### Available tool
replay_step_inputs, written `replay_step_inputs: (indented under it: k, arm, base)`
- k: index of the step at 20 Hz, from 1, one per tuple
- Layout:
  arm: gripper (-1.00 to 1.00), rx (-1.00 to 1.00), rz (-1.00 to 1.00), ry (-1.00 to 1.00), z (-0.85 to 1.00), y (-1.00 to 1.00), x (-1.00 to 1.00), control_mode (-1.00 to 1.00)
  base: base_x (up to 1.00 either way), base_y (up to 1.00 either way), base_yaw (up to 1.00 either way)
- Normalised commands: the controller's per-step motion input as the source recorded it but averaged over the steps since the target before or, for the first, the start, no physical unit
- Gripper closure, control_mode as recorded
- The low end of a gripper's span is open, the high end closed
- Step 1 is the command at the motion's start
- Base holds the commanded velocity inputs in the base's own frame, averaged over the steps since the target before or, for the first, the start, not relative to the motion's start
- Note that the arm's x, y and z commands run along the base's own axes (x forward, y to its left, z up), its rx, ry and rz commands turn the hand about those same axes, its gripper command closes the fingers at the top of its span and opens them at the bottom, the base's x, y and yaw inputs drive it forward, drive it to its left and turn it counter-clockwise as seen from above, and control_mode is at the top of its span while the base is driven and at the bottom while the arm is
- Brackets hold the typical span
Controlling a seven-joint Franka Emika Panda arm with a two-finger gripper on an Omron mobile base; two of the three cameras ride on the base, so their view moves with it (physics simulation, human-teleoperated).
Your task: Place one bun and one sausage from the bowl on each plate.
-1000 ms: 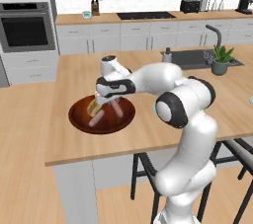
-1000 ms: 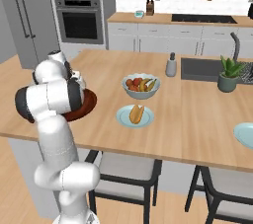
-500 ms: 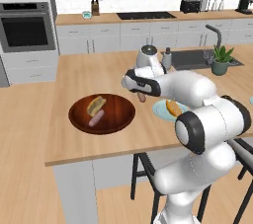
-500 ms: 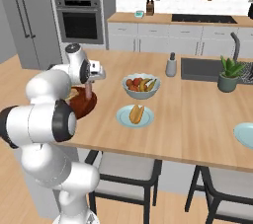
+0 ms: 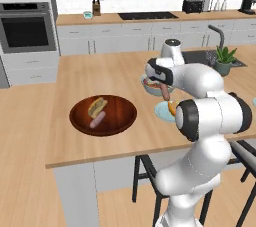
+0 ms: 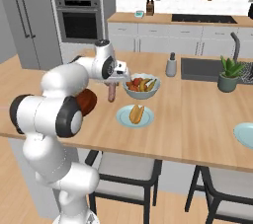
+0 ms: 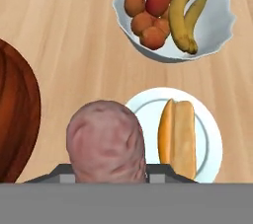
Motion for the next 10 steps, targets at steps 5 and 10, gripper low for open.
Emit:
replay_step_inputs:
  k: [5,10]
  arm:
    - [1.0,0.15,-0.03,-0.28,-1.0,-0.83,-0.05,-1.0]
    - [1.0,0.03,-0.02,-0.07,-0.77,-0.21,-0.09,-1.0]
  base:
    - [0.0,0.0,0.0]
    - [0.0,0.0,0.0]
